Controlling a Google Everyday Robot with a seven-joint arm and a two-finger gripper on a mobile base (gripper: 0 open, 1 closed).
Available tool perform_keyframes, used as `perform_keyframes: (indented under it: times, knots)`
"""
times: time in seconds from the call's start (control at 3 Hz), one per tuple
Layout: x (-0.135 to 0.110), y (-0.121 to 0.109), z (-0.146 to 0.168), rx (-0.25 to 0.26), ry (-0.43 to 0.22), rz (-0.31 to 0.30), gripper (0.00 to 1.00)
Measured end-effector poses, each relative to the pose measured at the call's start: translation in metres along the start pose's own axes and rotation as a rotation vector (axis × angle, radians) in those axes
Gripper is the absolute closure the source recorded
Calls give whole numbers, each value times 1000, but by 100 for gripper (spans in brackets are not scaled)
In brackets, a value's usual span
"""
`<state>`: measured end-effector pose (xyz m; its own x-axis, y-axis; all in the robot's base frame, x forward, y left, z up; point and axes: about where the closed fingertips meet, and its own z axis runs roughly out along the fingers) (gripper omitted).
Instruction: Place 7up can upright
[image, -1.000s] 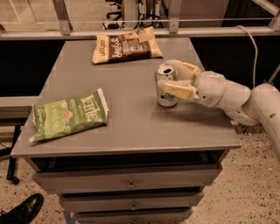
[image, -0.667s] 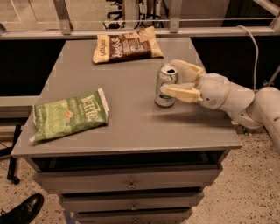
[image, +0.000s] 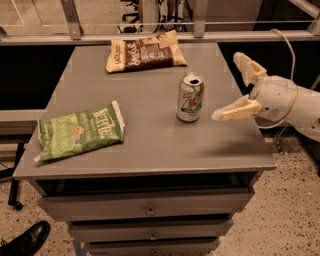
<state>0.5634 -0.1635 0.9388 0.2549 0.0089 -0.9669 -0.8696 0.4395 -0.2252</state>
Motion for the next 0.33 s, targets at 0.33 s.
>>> perform_keyframes:
  times: [0.33]
  knots:
    - [-3,0,-2,-2,6,-5,0]
